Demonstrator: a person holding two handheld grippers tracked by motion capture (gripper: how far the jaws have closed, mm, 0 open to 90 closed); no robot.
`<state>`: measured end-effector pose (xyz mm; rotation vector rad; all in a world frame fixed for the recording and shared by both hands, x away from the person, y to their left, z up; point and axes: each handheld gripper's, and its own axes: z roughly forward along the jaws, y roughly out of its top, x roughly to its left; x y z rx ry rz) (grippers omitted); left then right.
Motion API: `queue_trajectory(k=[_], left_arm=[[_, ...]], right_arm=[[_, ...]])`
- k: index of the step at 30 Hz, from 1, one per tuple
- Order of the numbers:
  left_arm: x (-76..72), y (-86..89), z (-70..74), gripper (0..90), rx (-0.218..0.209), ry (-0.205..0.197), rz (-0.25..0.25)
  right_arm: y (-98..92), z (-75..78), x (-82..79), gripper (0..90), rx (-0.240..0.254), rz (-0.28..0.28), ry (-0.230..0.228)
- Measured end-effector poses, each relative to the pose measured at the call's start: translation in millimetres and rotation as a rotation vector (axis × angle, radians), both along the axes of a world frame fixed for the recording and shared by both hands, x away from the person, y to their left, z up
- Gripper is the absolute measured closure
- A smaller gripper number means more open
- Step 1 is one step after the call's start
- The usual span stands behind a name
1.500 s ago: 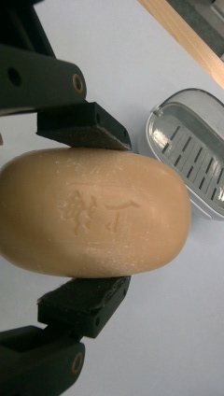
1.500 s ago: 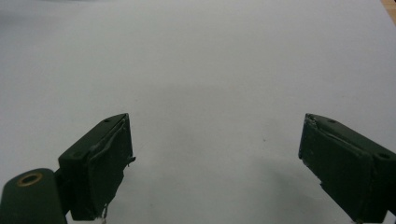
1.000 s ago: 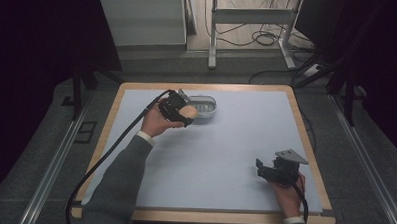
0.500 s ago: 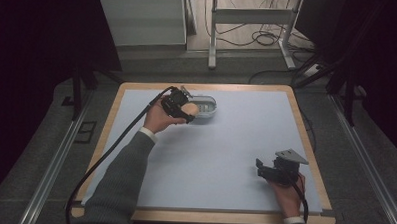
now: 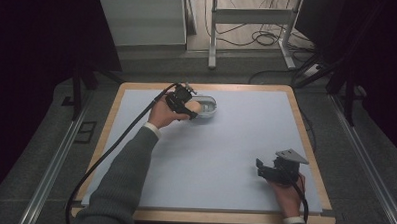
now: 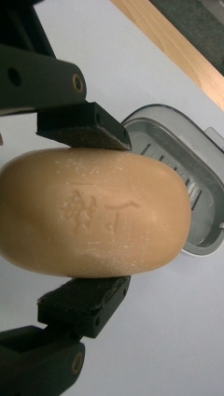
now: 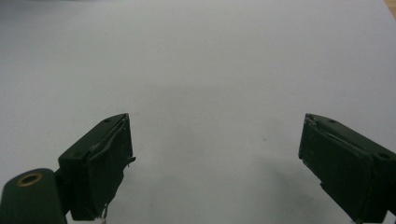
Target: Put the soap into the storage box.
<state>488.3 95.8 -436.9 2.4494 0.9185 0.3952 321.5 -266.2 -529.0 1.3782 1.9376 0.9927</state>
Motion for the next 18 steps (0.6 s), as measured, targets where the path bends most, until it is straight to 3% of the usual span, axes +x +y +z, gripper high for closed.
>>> queue_trajectory(k=[3,6,14,18], left_arm=[[3.5,-4.3,-0.3,32.5,-0.015,-0.004,-0.002],[8.5,-8.3,-0.2,32.5,0.012,-0.004,-0.015],[15.4,-16.6,-2.8,32.5,-0.015,0.014,-0.017],[19.9,-19.3,-1.2,32.5,0.002,0.014,-0.024]], right_arm=[[0.1,0.0,-0.1,9.9,-0.002,0.000,-0.001],[0.2,0.1,-0.2,9.9,0.001,0.000,-0.001],[-0.1,0.2,-0.4,9.9,0.003,0.003,-0.002],[0.5,0.2,-0.9,9.9,-0.003,0.004,-0.006]])
